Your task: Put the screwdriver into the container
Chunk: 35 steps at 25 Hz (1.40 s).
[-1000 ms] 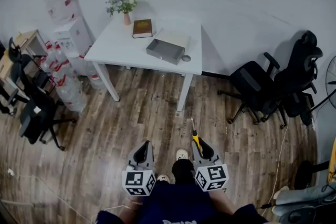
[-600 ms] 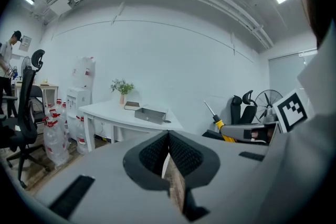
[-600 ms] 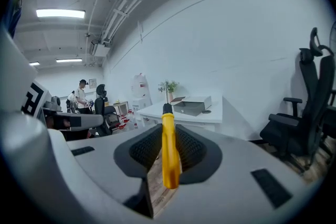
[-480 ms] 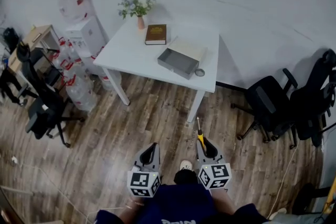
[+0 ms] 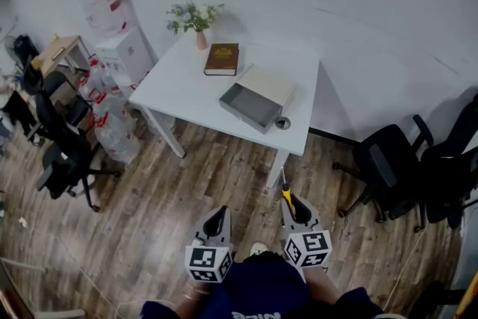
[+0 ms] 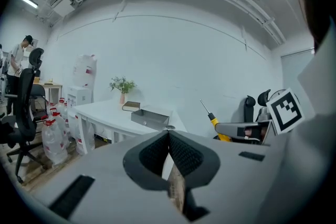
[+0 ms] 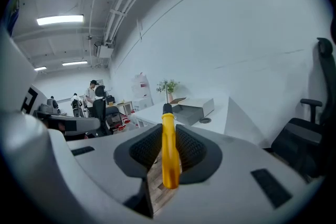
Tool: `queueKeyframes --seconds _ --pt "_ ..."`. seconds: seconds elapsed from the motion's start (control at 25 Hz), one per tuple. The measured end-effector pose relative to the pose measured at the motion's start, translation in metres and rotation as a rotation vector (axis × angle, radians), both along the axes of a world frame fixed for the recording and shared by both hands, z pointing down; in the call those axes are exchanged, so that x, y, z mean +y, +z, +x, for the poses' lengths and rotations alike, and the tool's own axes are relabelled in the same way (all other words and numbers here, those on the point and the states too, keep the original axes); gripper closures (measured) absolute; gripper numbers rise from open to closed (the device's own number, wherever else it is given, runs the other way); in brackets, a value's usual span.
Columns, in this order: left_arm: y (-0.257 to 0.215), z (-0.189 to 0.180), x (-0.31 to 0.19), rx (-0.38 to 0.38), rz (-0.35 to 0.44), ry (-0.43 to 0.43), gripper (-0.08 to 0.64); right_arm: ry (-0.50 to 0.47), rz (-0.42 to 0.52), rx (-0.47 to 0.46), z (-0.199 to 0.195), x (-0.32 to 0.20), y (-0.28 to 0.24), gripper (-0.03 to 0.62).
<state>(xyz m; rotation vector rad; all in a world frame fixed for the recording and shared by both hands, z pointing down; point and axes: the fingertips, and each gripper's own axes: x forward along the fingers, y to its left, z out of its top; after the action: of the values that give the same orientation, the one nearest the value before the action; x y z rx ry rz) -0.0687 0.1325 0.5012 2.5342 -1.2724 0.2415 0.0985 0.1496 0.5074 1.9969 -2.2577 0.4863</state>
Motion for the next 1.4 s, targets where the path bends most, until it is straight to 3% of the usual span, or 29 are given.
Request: queueKeyframes --seconds 0.32,0.52,0.68,0.96,1.4 --pt "0.011 0.035 -0.020 -0.005 -0.042 0.013 0.543 0.010 -0.015 -0.019 0.029 -0.018 0.001 0.497" --pt "0.022 0.055 -0.037 -0.012 -0.057 0.061 0.543 0.057 -0.031 -0.083 0.044 -0.024 0.008 0.495" --pt "0.026 0.072 -0.062 -0.013 -0.061 0.102 0.543 0.118 -0.022 -0.081 0.063 -0.042 0.006 0.495" --pt "0.021 0.089 -0.141 -0.004 -0.048 0.162 0.543 0.193 -0.028 -0.070 0.081 -0.101 0.005 0.495" --pt "0.015 0.085 -0.270 0.021 -0.024 0.223 0.543 0.252 -0.009 -0.031 0.076 -0.211 -0.002 0.495"
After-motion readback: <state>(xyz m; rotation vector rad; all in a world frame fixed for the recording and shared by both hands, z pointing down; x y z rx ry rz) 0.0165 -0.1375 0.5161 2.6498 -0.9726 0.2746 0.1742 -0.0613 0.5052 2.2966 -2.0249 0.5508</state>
